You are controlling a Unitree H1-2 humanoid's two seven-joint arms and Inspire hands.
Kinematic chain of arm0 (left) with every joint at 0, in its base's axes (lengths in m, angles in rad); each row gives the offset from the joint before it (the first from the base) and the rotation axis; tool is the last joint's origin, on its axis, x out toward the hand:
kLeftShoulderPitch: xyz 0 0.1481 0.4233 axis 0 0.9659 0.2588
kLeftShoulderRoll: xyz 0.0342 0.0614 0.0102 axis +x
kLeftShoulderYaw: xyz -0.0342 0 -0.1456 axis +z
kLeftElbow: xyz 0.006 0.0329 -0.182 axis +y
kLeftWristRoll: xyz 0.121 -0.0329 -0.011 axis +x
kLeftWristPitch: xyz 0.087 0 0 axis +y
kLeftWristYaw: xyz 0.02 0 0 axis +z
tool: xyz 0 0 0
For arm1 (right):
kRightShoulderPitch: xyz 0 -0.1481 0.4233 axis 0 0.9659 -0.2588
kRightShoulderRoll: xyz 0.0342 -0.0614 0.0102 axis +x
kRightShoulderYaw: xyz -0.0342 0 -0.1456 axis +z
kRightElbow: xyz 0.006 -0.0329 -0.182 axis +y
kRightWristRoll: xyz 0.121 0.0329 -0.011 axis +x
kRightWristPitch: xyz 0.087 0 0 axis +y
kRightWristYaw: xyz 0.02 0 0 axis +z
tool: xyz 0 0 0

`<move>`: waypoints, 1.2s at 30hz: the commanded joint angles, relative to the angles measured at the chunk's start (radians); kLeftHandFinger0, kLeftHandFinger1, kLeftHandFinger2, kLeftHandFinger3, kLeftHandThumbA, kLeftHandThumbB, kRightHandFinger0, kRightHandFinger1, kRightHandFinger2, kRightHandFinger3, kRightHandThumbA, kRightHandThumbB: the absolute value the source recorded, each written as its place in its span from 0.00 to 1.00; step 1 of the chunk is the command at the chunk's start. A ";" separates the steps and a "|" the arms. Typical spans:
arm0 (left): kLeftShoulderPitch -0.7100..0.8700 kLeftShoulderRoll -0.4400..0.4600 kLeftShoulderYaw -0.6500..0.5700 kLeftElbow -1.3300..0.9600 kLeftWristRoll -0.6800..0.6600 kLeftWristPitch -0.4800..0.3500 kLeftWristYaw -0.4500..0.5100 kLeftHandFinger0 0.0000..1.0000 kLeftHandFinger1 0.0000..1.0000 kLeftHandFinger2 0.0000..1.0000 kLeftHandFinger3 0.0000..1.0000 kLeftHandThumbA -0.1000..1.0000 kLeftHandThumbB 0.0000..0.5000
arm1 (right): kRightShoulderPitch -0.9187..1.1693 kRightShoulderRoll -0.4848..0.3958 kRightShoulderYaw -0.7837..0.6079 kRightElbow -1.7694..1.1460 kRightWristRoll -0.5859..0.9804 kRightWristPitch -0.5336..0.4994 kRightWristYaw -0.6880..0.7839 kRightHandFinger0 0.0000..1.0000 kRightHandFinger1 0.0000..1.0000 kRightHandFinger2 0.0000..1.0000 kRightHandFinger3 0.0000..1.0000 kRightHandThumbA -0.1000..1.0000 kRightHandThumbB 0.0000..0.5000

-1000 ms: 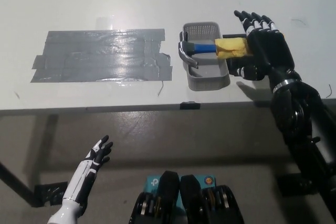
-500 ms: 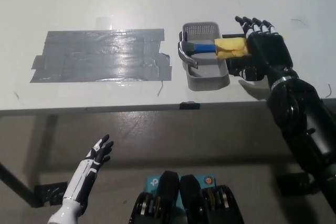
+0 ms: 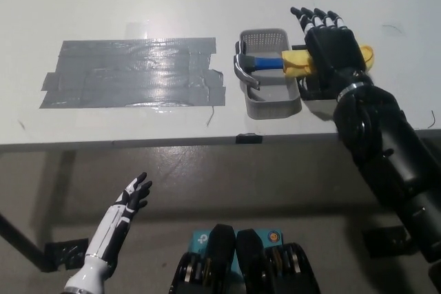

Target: The robot picks the hammer placed on top of the gray container with right hand and places it on the grey area of the desk

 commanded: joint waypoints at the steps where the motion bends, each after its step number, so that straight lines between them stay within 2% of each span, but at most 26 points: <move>1: -0.018 0.018 0.000 -0.035 0.001 -0.019 -0.021 1.00 1.00 1.00 1.00 1.00 0.30 | -0.094 0.009 0.013 0.045 -0.019 0.016 -0.053 1.00 1.00 1.00 1.00 0.94 0.71; 8: -0.031 0.019 0.001 -0.035 0.000 -0.013 -0.022 1.00 1.00 1.00 1.00 1.00 0.29 | -0.128 0.010 0.042 0.144 -0.025 0.027 -0.087 1.00 1.00 1.00 1.00 0.88 0.69; 12: -0.034 0.021 0.000 -0.028 0.001 -0.021 -0.022 1.00 1.00 1.00 1.00 1.00 0.28 | -0.148 0.007 0.072 0.199 -0.051 0.051 -0.106 1.00 1.00 1.00 1.00 0.86 0.73; 19: -0.035 0.024 -0.003 -0.030 -0.001 -0.014 -0.028 1.00 1.00 1.00 1.00 1.00 0.30 | -0.183 0.003 0.107 0.288 -0.059 0.054 -0.146 1.00 1.00 1.00 1.00 0.60 0.72; 20: -0.042 0.026 -0.001 -0.027 -0.006 -0.016 -0.030 1.00 1.00 1.00 1.00 1.00 0.29 | -0.196 0.001 0.115 0.303 -0.063 0.055 -0.148 1.00 1.00 1.00 1.00 0.54 0.63; 21: -0.044 0.026 0.000 -0.025 -0.009 -0.020 -0.031 1.00 1.00 1.00 1.00 1.00 0.28 | -0.203 0.001 0.122 0.315 -0.063 0.054 -0.148 1.00 1.00 1.00 1.00 0.51 0.63; 22: -0.045 0.026 0.000 -0.024 -0.009 -0.021 -0.031 1.00 1.00 1.00 1.00 1.00 0.28 | -0.208 0.001 0.131 0.329 -0.068 0.050 -0.166 1.00 0.96 0.94 1.00 0.43 0.58; 23: -0.046 0.027 0.001 -0.024 -0.007 -0.024 -0.031 1.00 1.00 1.00 1.00 1.00 0.28 | -0.209 0.003 0.127 0.338 -0.058 0.039 -0.188 0.84 0.75 0.76 0.79 0.26 0.53; 24: -0.047 0.027 0.001 -0.024 -0.006 -0.025 -0.031 1.00 1.00 1.00 1.00 1.00 0.29 | -0.208 0.011 0.111 0.364 -0.040 0.001 -0.280 0.44 0.44 0.51 0.56 0.08 0.55; 25: -0.047 0.027 0.001 -0.028 -0.008 -0.019 -0.033 1.00 1.00 1.00 1.00 1.00 0.30 | -0.207 0.014 0.111 0.377 -0.040 -0.015 -0.332 0.06 0.07 0.22 0.32 0.00 0.49; 26: -0.049 0.027 0.001 -0.033 -0.007 -0.013 -0.034 1.00 1.00 1.00 1.00 1.00 0.30 | -0.209 0.014 0.116 0.389 -0.045 -0.026 -0.371 0.01 0.02 0.17 0.28 0.00 0.48; 27: -0.051 0.026 0.002 -0.034 -0.008 -0.013 -0.035 1.00 1.00 1.00 1.00 1.00 0.30 | -0.208 0.016 0.112 0.393 -0.039 -0.048 -0.402 0.00 0.02 0.19 0.24 0.00 0.42; 28: -0.052 0.025 0.002 -0.038 -0.007 -0.008 -0.035 1.00 1.00 1.00 1.00 1.00 0.30 | -0.206 0.020 0.107 0.400 -0.029 -0.073 -0.433 0.00 0.11 0.41 0.29 0.00 0.34; 29: -0.055 0.027 0.001 -0.034 -0.004 -0.015 -0.035 1.00 1.00 1.00 1.00 1.00 0.30 | -0.203 0.023 0.097 0.401 -0.015 -0.111 -0.470 0.00 0.18 0.57 0.29 0.00 0.36; 30: -0.058 0.026 0.002 -0.028 -0.005 -0.021 -0.034 1.00 1.00 1.00 1.00 1.00 0.30 | -0.201 0.026 0.096 0.395 -0.013 -0.116 -0.476 0.00 0.29 0.72 0.41 0.00 0.31; 31: -0.060 0.026 0.001 -0.024 -0.003 -0.027 -0.033 1.00 1.00 1.00 1.00 1.00 0.30 | -0.201 0.028 0.096 0.395 -0.011 -0.129 -0.492 0.00 0.33 0.74 0.48 0.00 0.32; 32: -0.060 0.025 0.001 -0.027 -0.003 -0.021 -0.034 1.00 1.00 1.00 1.00 1.00 0.30 | -0.200 0.029 0.096 0.394 -0.009 -0.141 -0.503 0.00 0.36 0.74 0.66 0.00 0.27; 33: -0.061 0.024 0.001 -0.031 -0.005 -0.013 -0.035 1.00 1.00 1.00 1.00 1.00 0.30 | -0.198 0.030 0.093 0.391 -0.004 -0.149 -0.508 0.00 0.38 0.75 0.80 0.00 0.30; 34: -0.062 0.025 0.001 -0.033 -0.007 -0.007 -0.037 1.00 1.00 1.00 1.00 1.00 0.31 | -0.197 0.031 0.090 0.391 0.002 -0.158 -0.513 0.00 0.38 0.75 0.84 0.00 0.30; 36: -0.062 0.028 0.001 -0.039 -0.008 -0.001 -0.041 1.00 1.00 1.00 1.00 1.00 0.28 | -0.197 0.033 0.092 0.401 -0.002 -0.180 -0.557 0.00 0.40 0.75 0.84 0.00 0.31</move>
